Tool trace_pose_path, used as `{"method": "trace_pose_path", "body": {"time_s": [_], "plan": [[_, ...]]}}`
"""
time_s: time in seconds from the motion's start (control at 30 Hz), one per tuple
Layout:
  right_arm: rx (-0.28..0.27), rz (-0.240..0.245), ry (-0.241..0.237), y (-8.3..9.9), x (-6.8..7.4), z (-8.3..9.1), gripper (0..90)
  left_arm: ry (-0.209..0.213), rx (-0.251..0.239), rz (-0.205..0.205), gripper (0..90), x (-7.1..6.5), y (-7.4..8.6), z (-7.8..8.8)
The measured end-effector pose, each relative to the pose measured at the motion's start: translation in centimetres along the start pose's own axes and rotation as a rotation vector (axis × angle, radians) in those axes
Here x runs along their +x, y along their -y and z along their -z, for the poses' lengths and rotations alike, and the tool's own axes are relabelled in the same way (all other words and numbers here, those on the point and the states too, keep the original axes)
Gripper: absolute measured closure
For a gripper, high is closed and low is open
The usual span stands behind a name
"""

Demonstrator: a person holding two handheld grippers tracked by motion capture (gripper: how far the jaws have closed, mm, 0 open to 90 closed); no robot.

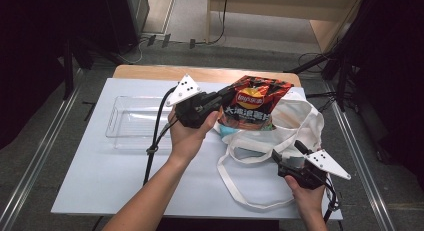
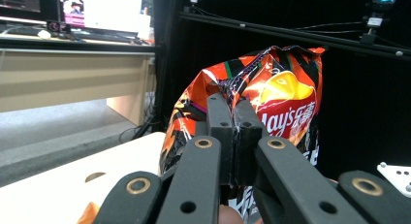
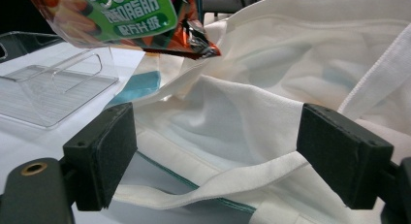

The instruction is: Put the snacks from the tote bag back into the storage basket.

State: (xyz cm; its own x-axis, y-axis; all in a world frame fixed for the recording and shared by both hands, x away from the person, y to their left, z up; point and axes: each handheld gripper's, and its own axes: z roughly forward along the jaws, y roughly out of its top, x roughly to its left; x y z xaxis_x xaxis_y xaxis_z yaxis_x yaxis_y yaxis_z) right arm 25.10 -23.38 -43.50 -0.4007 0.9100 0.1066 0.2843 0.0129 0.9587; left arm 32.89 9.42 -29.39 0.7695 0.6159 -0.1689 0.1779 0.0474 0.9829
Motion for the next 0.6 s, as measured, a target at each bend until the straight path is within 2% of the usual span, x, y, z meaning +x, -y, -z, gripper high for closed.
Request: {"method": "trace_pose_path", "body": {"time_s": [0.6], "plan": [[0.003, 0.01, -0.012, 0.1, 0.4, -0.2, 15.0, -0.054, -0.016, -0.006, 90.0, 1.7, -0.9, 2.4]]}}
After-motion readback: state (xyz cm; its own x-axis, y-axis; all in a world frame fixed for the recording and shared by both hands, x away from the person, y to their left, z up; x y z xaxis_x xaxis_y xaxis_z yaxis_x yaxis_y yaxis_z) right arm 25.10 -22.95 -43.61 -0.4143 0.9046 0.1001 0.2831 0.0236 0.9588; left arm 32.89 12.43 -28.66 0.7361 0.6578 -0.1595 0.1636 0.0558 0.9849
